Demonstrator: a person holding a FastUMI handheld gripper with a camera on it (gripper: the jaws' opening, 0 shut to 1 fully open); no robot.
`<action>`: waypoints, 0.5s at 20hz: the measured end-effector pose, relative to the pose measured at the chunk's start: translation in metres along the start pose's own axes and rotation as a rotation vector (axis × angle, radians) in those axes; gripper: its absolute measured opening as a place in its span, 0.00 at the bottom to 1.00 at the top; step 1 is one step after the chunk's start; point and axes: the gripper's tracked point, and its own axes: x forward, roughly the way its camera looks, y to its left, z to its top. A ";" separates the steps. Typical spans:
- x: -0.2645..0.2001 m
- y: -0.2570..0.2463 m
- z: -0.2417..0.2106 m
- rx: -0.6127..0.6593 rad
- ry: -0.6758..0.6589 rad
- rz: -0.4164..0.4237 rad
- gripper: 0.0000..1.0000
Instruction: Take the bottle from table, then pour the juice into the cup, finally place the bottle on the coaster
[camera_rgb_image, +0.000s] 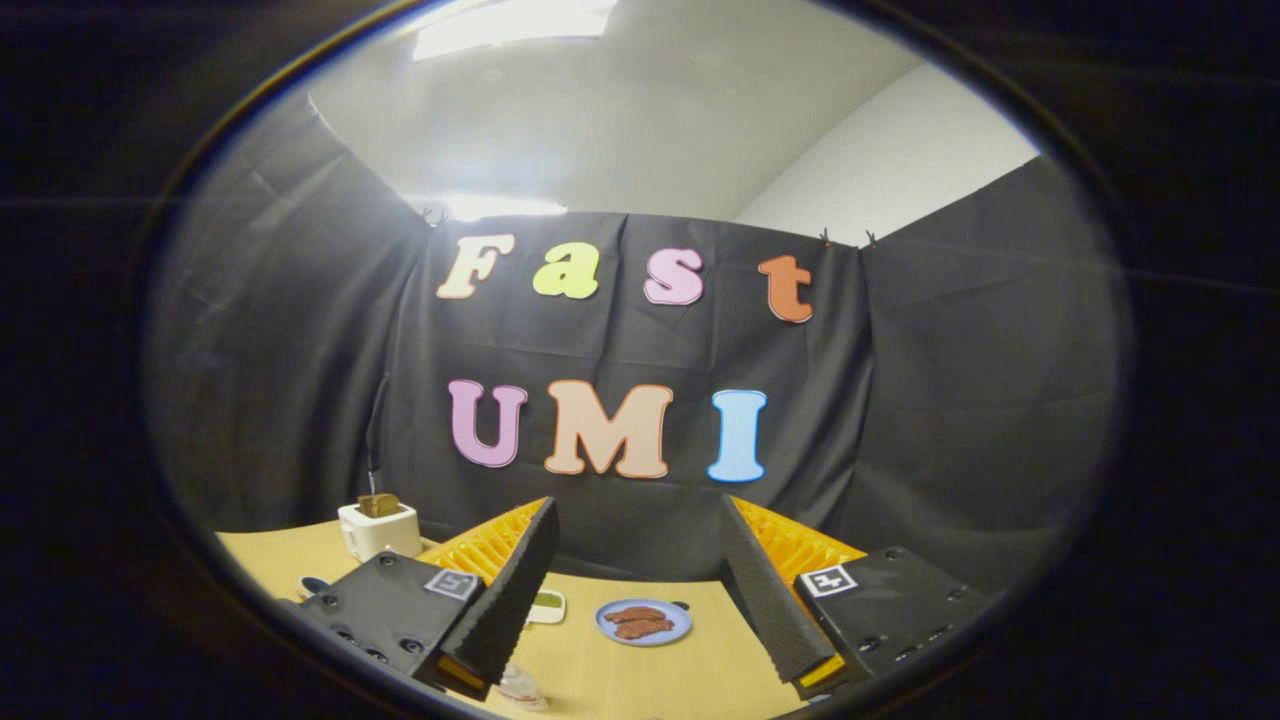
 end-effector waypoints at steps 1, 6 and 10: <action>-0.001 0.000 -0.001 0.002 0.001 0.000 1.00; -0.002 0.002 -0.011 0.012 0.016 0.009 1.00; -0.003 0.007 -0.031 0.015 0.043 0.020 1.00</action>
